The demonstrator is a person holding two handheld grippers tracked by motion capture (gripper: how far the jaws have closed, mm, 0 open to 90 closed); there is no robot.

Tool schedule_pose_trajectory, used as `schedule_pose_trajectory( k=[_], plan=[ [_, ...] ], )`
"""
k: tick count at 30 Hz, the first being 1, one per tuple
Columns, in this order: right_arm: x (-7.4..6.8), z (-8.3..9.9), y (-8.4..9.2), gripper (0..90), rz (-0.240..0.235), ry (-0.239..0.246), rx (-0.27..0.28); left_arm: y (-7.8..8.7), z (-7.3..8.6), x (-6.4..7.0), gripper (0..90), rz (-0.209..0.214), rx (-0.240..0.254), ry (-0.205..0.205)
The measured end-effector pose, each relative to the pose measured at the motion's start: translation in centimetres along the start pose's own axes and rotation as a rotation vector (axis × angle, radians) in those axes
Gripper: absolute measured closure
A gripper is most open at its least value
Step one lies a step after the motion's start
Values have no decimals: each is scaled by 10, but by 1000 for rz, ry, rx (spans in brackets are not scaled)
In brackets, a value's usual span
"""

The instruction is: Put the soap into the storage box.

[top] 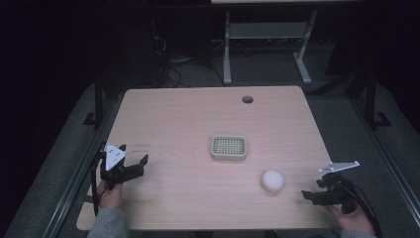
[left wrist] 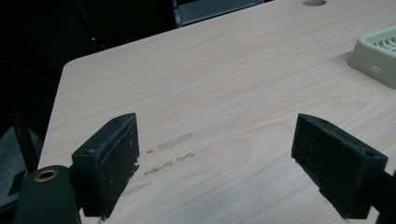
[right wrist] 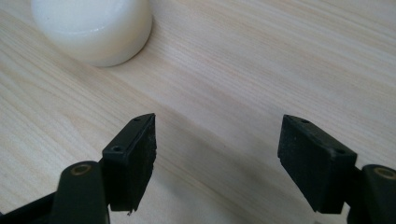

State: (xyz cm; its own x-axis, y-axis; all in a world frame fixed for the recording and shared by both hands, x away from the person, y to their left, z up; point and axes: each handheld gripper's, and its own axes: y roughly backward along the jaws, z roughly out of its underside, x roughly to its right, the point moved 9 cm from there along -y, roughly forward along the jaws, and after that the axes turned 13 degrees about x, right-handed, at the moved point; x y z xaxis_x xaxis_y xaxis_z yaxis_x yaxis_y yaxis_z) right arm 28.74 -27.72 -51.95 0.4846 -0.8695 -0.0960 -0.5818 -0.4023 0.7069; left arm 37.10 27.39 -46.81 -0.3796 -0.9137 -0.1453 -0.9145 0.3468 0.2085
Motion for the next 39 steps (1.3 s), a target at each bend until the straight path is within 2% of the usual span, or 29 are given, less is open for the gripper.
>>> schedule_pose_trajectory(
  k=[4,9,12,15,17,33,39],
  plan=[
    [-3,-5,-2,270,-7,33,-6,0,0,1,148,5,-2,-6],
    [-8,-7,-1,269,-10,39,-17,1,1,4,148,21,-8,-2],
    [-10,-9,0,268,-18,49,-15,2,0,3,148,12,-3,-12],
    [-13,-12,1,263,-27,56,-21,1,-1,1,148,10,1,5],
    [-14,-15,1,259,-33,63,-25,1,1,1,148,9,-6,-9],
    [-26,-34,4,253,-69,120,-42,1,-1,-3,149,-15,6,13],
    [-29,-39,6,249,-80,134,-47,1,0,-2,148,-10,2,12]
  ],
)
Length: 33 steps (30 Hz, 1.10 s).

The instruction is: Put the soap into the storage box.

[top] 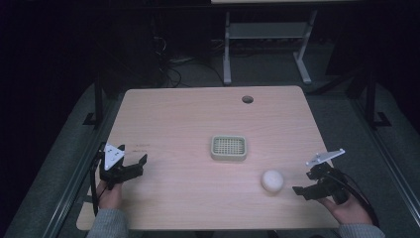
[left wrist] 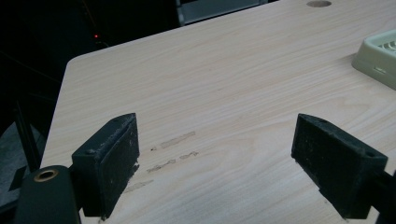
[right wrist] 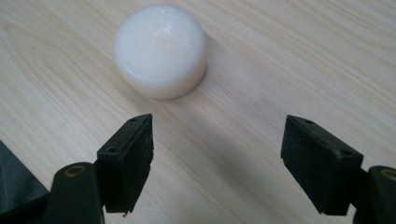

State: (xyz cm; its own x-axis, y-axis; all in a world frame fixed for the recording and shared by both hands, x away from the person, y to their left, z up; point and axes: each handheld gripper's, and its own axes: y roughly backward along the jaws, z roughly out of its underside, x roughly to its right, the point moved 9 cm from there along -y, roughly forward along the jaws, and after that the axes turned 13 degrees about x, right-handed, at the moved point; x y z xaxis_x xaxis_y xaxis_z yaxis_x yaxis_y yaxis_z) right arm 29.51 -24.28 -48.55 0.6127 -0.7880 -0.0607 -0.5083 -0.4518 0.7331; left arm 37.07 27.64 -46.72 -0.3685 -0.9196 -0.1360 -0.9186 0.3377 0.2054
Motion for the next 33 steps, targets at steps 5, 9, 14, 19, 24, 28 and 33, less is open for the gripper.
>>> schedule_pose_trajectory(
  k=[5,9,14,19,24,28,33],
  plan=[
    [-7,-9,2,244,-16,20,-6,0,0,1,148,3,1,-1],
    [-12,-15,3,240,-36,31,-8,0,-1,0,148,1,4,7],
    [-17,-21,3,235,-46,49,-26,1,-1,-2,148,-4,4,6],
    [-23,-30,-3,226,-64,82,-56,1,-1,-1,148,-2,3,6],
    [-27,-36,-7,223,-79,102,-65,0,-1,-2,148,-6,0,3],
    [-30,-41,-12,216,-86,112,-81,0,-1,-1,148,-5,2,-1],
    [-32,-44,-15,211,-91,120,-87,0,-1,-2,148,-8,3,-1]
  ],
)
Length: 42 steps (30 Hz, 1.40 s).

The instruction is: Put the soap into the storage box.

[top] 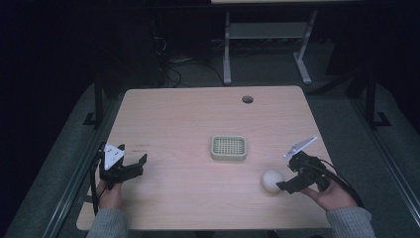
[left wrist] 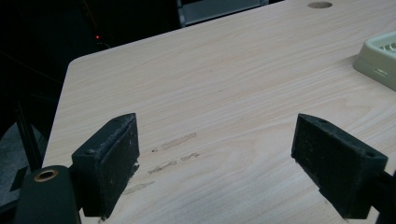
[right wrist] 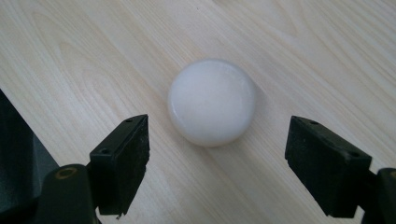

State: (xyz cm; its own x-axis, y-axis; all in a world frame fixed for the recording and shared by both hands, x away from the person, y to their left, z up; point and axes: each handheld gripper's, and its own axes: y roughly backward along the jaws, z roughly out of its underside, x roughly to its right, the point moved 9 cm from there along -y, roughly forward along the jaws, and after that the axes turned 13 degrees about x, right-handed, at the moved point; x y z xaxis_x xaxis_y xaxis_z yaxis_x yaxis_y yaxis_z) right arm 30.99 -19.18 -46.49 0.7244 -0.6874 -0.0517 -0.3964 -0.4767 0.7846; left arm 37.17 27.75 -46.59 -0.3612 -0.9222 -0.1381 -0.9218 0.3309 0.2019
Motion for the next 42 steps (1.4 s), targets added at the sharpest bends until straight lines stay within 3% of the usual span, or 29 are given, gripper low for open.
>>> schedule_pose_trajectory(
  k=[20,31,42],
  plan=[
    [-12,-12,-31,190,-43,48,-81,0,-1,2,149,3,4,5],
    [-6,-9,-49,175,-14,61,-155,0,-1,-1,148,-10,7,5],
    [-3,-3,-63,172,-17,68,-211,0,-2,-2,148,-14,7,6]
  ],
)
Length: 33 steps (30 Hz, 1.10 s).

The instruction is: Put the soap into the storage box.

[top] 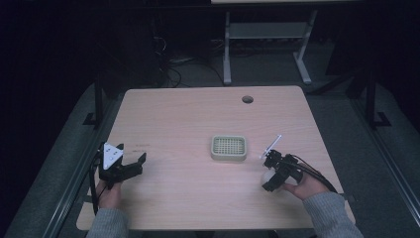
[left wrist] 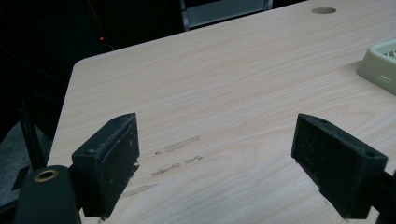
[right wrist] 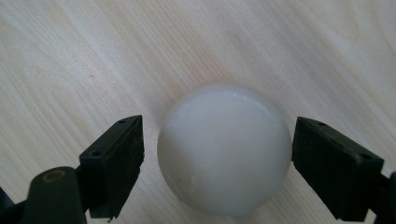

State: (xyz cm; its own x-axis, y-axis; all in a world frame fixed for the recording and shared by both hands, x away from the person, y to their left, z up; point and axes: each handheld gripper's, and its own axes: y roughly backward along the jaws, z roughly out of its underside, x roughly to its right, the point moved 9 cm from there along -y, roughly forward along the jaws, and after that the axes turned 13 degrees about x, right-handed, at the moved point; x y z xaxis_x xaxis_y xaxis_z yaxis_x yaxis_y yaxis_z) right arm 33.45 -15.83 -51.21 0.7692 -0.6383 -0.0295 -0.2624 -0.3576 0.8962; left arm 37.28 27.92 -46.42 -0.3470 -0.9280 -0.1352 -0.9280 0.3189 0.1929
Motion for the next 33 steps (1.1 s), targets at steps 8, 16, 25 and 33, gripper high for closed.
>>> schedule_pose_trajectory(
  k=[8,16,25,33],
  plan=[
    [0,3,-7,189,1,15,-37,0,0,1,148,2,-5,-2],
    [2,6,-9,209,10,22,-61,0,0,-2,149,-11,5,5],
    [2,7,-10,236,4,24,-59,0,-1,-2,148,-8,3,4],
    [3,6,-7,239,-11,16,-56,1,0,-3,148,-11,-1,9]
  ],
)
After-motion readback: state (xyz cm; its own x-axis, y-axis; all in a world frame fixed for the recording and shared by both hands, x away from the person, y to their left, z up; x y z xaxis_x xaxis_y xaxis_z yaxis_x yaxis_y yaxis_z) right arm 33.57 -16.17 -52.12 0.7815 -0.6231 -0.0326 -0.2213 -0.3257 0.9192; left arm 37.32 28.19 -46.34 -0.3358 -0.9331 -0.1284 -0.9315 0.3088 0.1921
